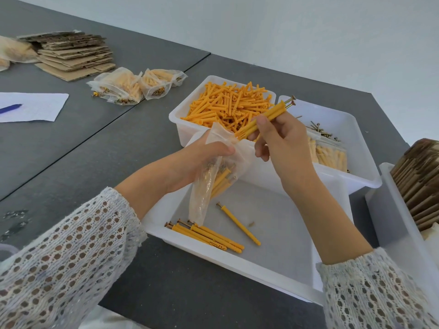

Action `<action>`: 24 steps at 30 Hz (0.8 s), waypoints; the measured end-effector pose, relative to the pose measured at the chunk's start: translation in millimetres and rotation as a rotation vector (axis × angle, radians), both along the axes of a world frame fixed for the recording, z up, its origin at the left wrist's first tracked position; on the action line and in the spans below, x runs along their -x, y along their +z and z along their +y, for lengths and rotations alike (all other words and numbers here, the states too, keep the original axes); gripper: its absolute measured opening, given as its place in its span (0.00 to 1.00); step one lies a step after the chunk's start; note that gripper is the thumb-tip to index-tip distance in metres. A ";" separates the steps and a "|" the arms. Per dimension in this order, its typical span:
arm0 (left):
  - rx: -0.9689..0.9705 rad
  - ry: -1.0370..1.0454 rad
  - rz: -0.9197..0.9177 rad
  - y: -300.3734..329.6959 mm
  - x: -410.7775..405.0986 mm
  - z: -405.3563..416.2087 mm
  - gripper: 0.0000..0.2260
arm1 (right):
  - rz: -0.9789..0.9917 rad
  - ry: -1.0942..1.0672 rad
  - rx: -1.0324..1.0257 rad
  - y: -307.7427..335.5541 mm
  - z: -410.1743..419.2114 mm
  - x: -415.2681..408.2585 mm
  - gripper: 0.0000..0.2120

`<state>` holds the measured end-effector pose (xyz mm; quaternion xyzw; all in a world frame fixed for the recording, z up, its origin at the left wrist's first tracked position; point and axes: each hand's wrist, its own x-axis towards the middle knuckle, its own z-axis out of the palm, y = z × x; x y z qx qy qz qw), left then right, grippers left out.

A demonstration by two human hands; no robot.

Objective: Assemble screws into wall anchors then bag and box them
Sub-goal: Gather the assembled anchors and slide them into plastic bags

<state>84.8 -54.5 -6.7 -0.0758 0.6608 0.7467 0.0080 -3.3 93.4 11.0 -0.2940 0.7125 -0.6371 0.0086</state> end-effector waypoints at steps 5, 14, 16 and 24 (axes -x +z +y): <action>0.002 -0.112 0.078 -0.9 0.4 -0.4 0.16 | 0.011 0.009 -0.141 -3.5 -8.0 -9.0 0.09; 0.008 -0.093 0.096 -4.0 3.4 -2.1 0.13 | -0.010 0.119 -0.225 1.2 -7.4 -15.7 0.11; 0.008 -0.102 0.098 -3.3 3.1 -1.5 0.14 | -0.028 0.069 -0.151 1.1 -7.4 -14.3 0.09; 0.052 -0.060 0.028 -4.9 3.9 -2.2 0.25 | 0.070 0.249 -0.394 -2.8 -7.0 -14.6 0.17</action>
